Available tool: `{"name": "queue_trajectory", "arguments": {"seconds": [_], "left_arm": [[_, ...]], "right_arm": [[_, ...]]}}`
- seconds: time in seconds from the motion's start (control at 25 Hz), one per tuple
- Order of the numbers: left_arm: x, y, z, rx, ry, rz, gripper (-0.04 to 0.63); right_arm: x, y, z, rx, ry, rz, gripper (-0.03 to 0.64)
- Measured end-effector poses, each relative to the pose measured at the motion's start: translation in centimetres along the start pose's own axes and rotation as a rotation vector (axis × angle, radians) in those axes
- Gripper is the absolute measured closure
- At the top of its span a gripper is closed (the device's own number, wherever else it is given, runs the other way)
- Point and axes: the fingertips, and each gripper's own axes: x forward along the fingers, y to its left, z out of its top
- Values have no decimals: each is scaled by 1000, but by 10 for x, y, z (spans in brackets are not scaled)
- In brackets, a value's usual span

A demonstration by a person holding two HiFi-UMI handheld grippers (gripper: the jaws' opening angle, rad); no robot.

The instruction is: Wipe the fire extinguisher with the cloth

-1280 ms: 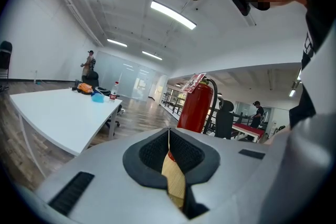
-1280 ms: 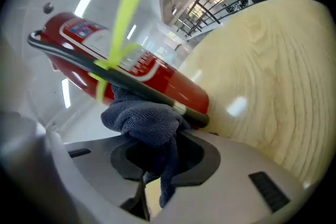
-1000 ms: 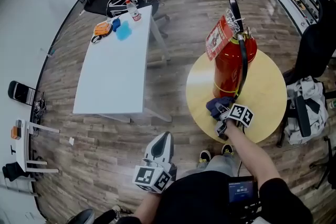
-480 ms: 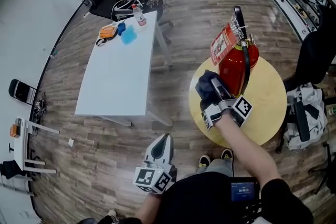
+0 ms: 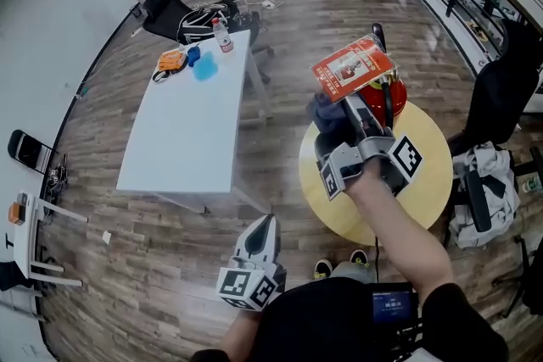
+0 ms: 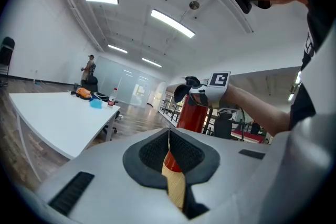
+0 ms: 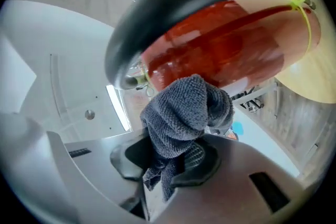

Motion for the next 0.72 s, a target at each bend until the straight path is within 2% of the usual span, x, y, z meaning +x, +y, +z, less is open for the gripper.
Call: {"name": "queue_trajectory", "arguments": {"seconds": [0.2,0.36,0.48,0.6,0.72], "left_arm": [[-2,0,4,2,-9,-3,572],[-2,0,6,5,-5,-8,572],[-3,-1,4,0,1,-6,572],[-4,-2,-5,-4,14,-5,571],[-3,-3,-9,-7,23,-4,572]], "right_arm": [[9,31,12,-41,-71,60,522],[9,30,10,-70,-63,76,520],[2,20,6,-137,-31,72,520],[-9,-19,1,-209,19,-19,520],[-25,-87,14,-214,10,-203,520]]}}
